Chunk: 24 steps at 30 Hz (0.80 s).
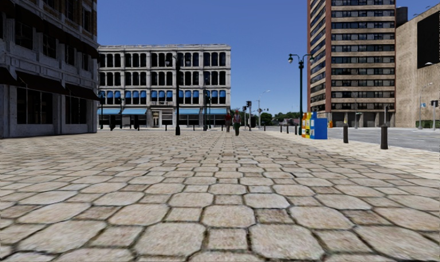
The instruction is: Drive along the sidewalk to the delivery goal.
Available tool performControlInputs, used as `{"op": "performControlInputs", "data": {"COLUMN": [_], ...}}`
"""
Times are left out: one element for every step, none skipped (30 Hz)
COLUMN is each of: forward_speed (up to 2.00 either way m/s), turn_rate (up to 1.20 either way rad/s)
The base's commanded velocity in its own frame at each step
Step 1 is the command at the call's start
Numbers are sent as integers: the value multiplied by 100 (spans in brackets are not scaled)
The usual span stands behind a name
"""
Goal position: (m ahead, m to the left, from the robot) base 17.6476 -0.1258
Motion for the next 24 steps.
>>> {"op": "performControlInputs", "data": {"forward_speed": [200, 200, 200, 200, 200, 200, 200, 200, 200, 200, 200, 200, 200, 200, 200, 200, 200, 200, 200, 200, 200, 200, 200, 200], "turn_rate": [39, 39, 39, 38, 24, 15, 0, 0, 0, 0, 0, 0, 0, 0, 0, 0, 0, 0, 0, 0, 0, 0, 0, 0]}}
